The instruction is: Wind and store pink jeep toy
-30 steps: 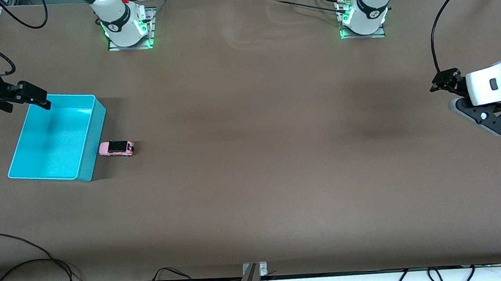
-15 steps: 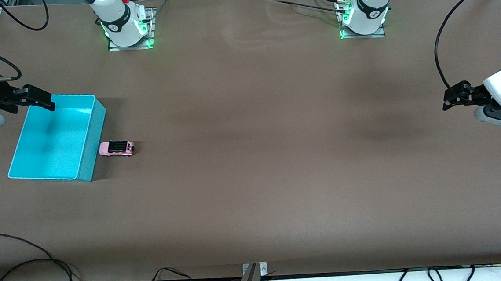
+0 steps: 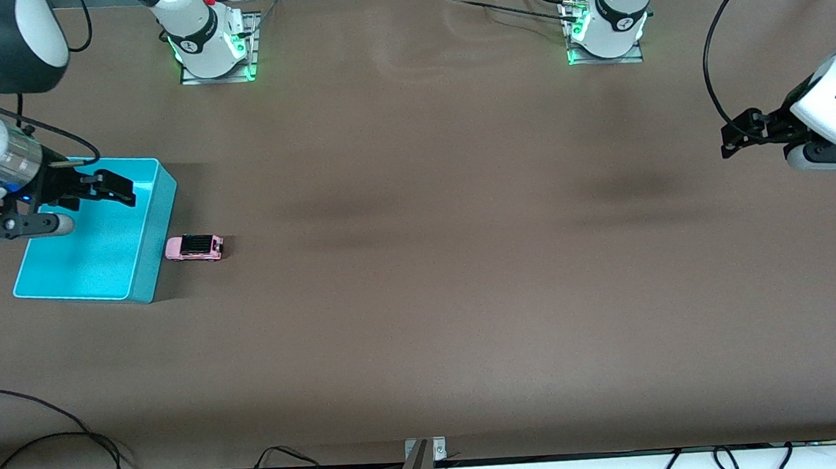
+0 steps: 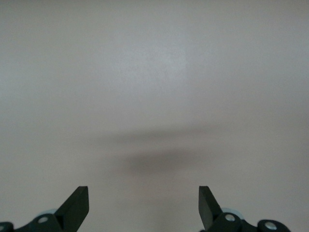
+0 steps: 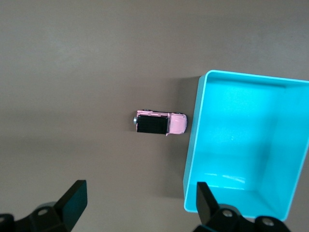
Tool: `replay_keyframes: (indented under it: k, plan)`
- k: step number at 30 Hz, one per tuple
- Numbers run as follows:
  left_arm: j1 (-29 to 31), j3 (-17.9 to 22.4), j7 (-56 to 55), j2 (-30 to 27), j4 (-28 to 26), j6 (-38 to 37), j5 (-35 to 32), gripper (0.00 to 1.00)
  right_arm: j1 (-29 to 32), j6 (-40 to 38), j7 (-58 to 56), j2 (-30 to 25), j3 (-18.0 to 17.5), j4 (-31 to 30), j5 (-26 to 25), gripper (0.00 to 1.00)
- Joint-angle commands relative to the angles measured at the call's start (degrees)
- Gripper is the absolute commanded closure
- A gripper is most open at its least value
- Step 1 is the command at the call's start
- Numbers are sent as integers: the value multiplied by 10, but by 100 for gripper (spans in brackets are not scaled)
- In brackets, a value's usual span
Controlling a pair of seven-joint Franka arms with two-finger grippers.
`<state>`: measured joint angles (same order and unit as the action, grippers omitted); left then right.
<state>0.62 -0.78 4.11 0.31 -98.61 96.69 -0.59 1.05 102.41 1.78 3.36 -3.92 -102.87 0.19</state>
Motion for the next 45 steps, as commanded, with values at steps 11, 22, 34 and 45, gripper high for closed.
replay_keyframes:
  k: [11,22,34,45]
  plan:
    - [-14,0,-16,-20,-27,12,1,0,-1,201,4,8,-21,-165,7,0]
    - [-12,-9,-37,-15,-14,10,2,0,-1,293,77,58,-28,-206,6,0]
    - [-5,-7,-34,-6,29,-20,4,0,-1,358,277,125,-28,-211,5,0]
    - [-6,-10,-18,-6,71,-78,9,0,-2,386,446,131,-28,-243,4,0]
